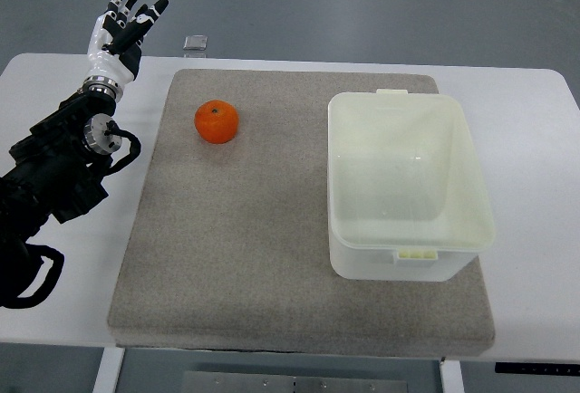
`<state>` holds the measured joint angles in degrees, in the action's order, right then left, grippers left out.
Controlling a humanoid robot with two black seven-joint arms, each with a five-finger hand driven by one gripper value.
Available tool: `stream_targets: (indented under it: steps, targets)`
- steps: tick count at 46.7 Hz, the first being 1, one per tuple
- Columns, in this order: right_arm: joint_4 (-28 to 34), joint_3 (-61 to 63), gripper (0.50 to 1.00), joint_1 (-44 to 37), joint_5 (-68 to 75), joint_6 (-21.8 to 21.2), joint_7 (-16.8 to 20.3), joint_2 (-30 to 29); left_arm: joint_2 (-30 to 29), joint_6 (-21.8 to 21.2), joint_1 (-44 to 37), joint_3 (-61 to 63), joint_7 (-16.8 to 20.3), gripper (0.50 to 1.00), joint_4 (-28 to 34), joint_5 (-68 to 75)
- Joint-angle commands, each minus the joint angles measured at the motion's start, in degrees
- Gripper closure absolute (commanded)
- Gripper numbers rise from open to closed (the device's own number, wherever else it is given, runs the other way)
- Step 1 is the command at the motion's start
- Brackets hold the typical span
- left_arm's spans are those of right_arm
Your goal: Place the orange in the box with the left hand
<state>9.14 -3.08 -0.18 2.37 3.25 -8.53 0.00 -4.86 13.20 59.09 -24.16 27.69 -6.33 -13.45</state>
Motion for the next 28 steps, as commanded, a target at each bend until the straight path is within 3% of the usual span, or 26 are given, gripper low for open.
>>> stream_targets:
  steps: [1,28]
  targets:
    - [0.0,0.0,0.574,0.0,0.0,0.0,0.0,0.0,0.02,0.07,0.06,0.08,0.0,0.506,-0.08,0.09]
    - [0.0,0.0,0.574,0.0,0.0,0.0,0.0,0.0,0.11,0.34,0.59,0.17,0.0,0.506,-0.08,0.44]
